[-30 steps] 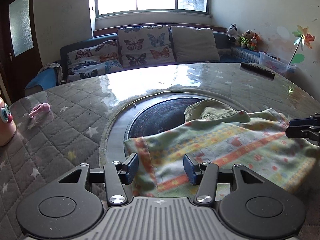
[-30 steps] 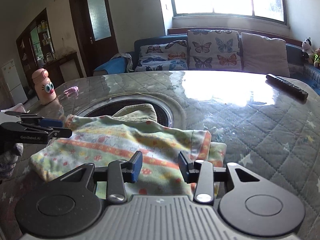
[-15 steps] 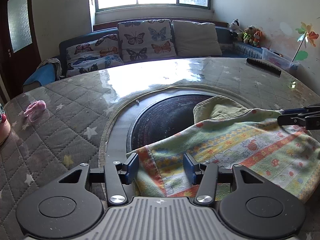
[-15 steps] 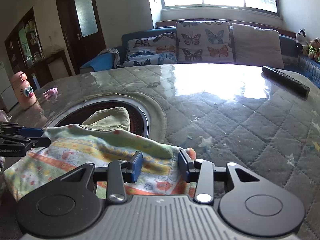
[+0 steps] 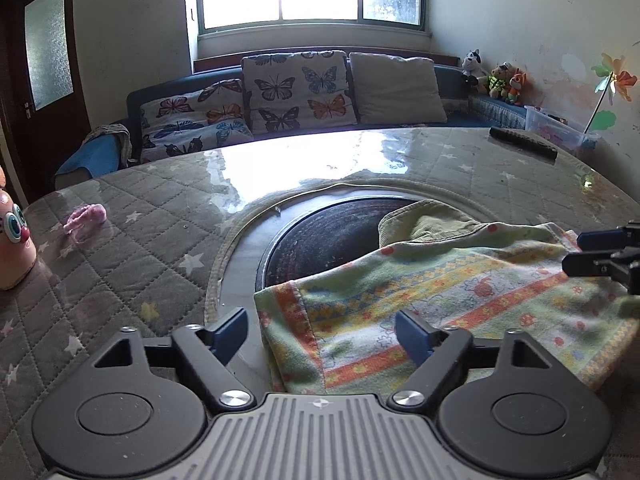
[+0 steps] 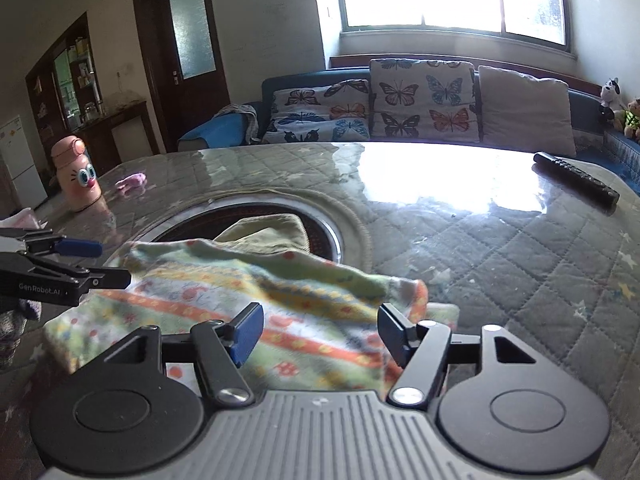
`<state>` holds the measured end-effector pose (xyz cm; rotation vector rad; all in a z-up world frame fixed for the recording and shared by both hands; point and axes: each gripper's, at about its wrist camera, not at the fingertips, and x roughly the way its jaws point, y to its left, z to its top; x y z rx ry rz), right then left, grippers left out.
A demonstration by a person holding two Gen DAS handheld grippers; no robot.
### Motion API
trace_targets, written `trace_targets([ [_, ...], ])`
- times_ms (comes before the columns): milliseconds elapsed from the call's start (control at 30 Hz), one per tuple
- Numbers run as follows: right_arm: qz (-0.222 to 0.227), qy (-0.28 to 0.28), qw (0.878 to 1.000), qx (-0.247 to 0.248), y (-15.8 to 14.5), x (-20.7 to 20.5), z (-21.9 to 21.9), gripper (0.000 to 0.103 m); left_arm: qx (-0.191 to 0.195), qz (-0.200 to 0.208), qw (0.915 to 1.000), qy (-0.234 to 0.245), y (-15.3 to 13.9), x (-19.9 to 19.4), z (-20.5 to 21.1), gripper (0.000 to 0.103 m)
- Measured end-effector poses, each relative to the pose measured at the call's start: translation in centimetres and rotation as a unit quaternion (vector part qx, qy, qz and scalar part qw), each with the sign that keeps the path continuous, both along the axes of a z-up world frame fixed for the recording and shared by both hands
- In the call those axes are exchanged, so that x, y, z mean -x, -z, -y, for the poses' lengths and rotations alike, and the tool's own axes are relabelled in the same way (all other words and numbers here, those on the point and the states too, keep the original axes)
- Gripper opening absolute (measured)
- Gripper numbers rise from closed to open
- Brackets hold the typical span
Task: Fold clothes
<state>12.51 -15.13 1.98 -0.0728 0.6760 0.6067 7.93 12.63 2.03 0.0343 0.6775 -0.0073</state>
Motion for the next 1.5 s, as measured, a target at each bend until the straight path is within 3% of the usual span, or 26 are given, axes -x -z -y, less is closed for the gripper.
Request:
trace_targets([
  [67, 0.003, -0.004, 1.0, 0.004, 0.0, 1.0, -0.2, 0.078, -0.002, 0.005, 1.0, 0.002, -0.2, 0.6, 0.2, 0.094],
  [133, 0.009, -0.007, 1.0, 0.007, 0.0, 1.8, -0.5, 0.078, -0.001, 0.011, 0.9999, 0.0, -0.5, 1.1, 0.3, 0.103],
  [200, 0.014, -0.011, 1.0, 0.008, -0.2, 2.4, -0.7, 0.079, 0.002, 0.017, 0.9999, -0.003, -0.7, 1.5, 0.3, 0.103],
  [267, 0.018, -0.014, 1.0, 0.009, -0.4, 2.9, -0.9, 0.087, 0.005, 0.021, 0.9997, -0.011, -0.9, 1.9, 0.2, 0.103],
  [567, 0.032, -0.042, 0.998, 0.015, -1.0, 5.1, -2.2, 0.092, -0.005, 0.037, 0.9987, -0.034, -2.2, 3.6, -0.7, 0.103],
  [1067, 0.061, -0.145, 0.986, 0.049, -1.5, 9.3, -7.9, 0.092, 0.029, 0.017, 0.9947, -0.097, -2.1, 5.2, -3.7, 0.103],
  [1400, 0.071, -0.201, 0.974, 0.08, -0.7, 11.2, -11.3, 0.092, 0.048, 0.004, 0.9933, -0.105, -1.7, 5.4, -4.4, 0.103],
  [1500, 0.076, -0.214, 0.97, 0.089, -0.5, 11.5, -12.1, 0.088, 0.057, 0.0, 0.9925, -0.108, -1.7, 5.3, -4.7, 0.103],
])
